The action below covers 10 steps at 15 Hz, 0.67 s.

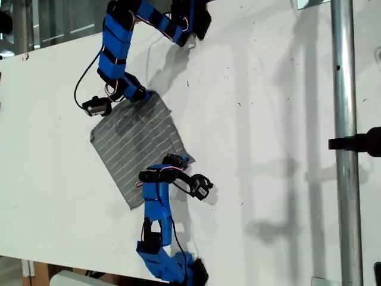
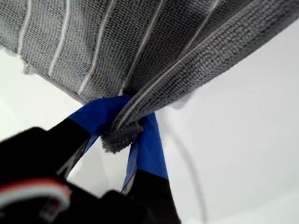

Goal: Grasp corners of a towel and fold twice.

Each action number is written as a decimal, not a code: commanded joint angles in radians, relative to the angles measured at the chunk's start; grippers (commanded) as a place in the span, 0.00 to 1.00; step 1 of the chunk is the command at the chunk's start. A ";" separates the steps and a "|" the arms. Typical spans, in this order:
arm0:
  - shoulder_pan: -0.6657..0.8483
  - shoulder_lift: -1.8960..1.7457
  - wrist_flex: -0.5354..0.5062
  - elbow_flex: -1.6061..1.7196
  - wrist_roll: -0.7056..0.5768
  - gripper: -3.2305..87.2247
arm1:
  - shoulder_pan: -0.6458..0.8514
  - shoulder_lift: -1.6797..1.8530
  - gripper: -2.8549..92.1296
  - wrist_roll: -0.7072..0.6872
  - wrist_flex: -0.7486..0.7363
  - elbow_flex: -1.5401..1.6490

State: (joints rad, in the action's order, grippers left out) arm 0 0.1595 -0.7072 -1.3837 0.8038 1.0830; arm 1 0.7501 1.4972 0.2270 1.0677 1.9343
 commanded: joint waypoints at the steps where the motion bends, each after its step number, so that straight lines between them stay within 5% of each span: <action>1: -0.026 -0.038 0.011 -0.008 -0.020 0.00 | -0.012 0.069 0.03 0.012 0.005 -0.035; 3: -0.032 -0.060 0.018 -0.008 -0.040 0.01 | -0.009 0.069 0.03 0.012 0.005 -0.034; 5: -0.046 -0.109 -0.002 -0.009 -0.034 0.29 | -0.006 0.069 0.03 0.012 0.006 -0.032; 10: -0.021 -0.411 -0.160 0.003 -0.021 0.42 | 0.000 0.069 0.03 0.012 0.003 -0.034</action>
State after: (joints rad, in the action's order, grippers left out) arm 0 0.1212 -1.0002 -1.5232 0.8130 1.0569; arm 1 0.7440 1.4972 0.2270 1.0677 1.9343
